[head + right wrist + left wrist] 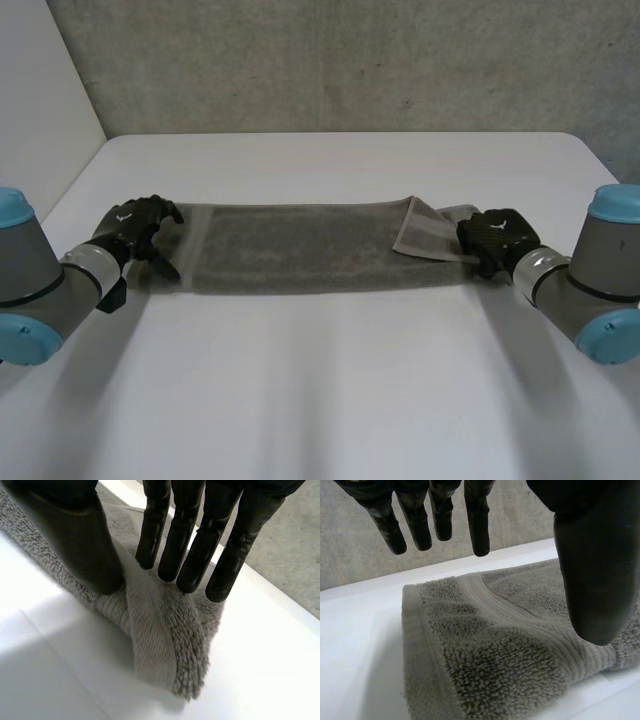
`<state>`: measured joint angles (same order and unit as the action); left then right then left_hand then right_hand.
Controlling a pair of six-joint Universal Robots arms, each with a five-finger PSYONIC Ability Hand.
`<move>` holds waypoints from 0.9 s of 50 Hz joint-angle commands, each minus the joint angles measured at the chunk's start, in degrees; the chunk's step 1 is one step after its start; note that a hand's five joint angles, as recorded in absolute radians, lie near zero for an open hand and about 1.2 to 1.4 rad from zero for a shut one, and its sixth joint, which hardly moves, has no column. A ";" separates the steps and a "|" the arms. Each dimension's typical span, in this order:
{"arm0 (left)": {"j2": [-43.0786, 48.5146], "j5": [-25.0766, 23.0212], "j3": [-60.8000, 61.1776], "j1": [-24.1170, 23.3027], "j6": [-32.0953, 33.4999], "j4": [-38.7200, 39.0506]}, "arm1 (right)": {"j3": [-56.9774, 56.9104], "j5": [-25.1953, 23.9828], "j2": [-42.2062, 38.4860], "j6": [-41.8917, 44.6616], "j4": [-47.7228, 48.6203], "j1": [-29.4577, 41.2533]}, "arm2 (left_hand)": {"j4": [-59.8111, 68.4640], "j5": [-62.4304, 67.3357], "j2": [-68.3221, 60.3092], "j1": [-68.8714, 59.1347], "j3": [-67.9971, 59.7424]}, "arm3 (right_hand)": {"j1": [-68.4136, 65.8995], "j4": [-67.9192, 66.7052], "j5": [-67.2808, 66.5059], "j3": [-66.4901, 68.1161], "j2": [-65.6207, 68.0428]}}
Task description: Fold the towel.
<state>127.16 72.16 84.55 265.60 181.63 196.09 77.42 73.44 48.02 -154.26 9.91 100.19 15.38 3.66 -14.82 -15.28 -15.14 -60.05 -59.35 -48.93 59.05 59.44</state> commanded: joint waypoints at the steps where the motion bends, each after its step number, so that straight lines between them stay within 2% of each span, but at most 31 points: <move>1: 0.02 -0.01 0.00 0.01 0.04 -0.01 | -1.04 -0.14 0.23 -1.13 0.11 -2.09 | -2.31 -0.58 1.75 2.21 2.06 | -1.17 -1.87 -2.29 2.17 1.78; 7: 0.02 -0.01 0.08 0.01 0.04 -0.01 | -1.92 0.21 -0.21 -1.40 0.11 -2.71 | -2.31 -0.58 1.75 2.21 2.06 | 2.53 1.83 1.41 -1.53 -1.92; 9: 0.02 -0.01 0.08 0.01 0.04 -0.01 | -2.27 0.47 -0.82 -1.40 0.02 -2.98 | -2.48 -0.75 1.92 2.37 2.23 | 8.23 7.52 7.11 -7.22 -7.61; 27: 0.02 0.08 0.00 0.01 0.04 0.08 | -3.41 0.73 -2.76 -1.31 -0.68 -5.44 | -2.98 -1.26 2.42 2.88 2.74 | 6.06 5.36 4.94 -5.06 -5.45; 29: -0.07 0.08 0.08 0.01 0.04 0.08 | -3.42 0.73 -2.85 -1.31 -0.77 -5.79 | -3.15 -1.42 2.59 3.05 2.90 | 4.55 3.85 3.43 -3.55 -3.94; 30: 0.02 0.08 0.08 0.01 0.04 0.08 | -3.42 0.65 -2.85 -1.40 -0.85 -6.14 | -3.15 -1.42 2.59 3.05 2.91 | -2.61 -3.32 -3.73 3.61 3.22; 31: 0.02 0.08 0.08 0.01 0.04 0.08 | -3.42 0.65 -2.85 -1.40 -0.85 -6.14 | -3.15 -1.42 2.59 3.05 2.91 | -2.68 -3.39 -3.80 3.68 3.30; 33: -0.07 0.08 0.08 0.01 0.04 0.08 | -3.42 0.47 -2.50 -1.92 -1.12 -6.58 | -3.15 -1.42 2.59 3.05 2.91 | -14.07 -14.77 -15.19 15.07 14.68; 34: -0.07 0.08 0.08 0.01 0.04 0.08 | -3.42 0.47 -2.50 -1.92 -1.12 -6.58 | -3.15 -1.42 2.59 3.05 2.91 | -14.12 -14.83 -15.24 15.12 14.73; 35: -0.07 0.08 0.08 0.01 0.04 0.08 | -3.50 0.21 -2.15 -2.45 -1.38 -7.02 | -3.15 -1.42 2.59 3.05 2.91 | -19.89 -20.60 -21.01 20.89 20.50; 45: -0.07 0.08 0.17 0.01 0.04 0.08 | -5.26 -0.32 -1.35 -3.77 -6.47 -11.14 | -3.32 -1.59 2.76 3.22 3.07 | -19.95 -20.65 -21.07 20.95 20.56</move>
<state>127.10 72.25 84.66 265.61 181.67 196.17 73.25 73.43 46.45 -157.85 6.91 91.87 15.38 3.66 -14.82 -15.28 -15.14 -76.96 -76.40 -66.95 75.75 75.29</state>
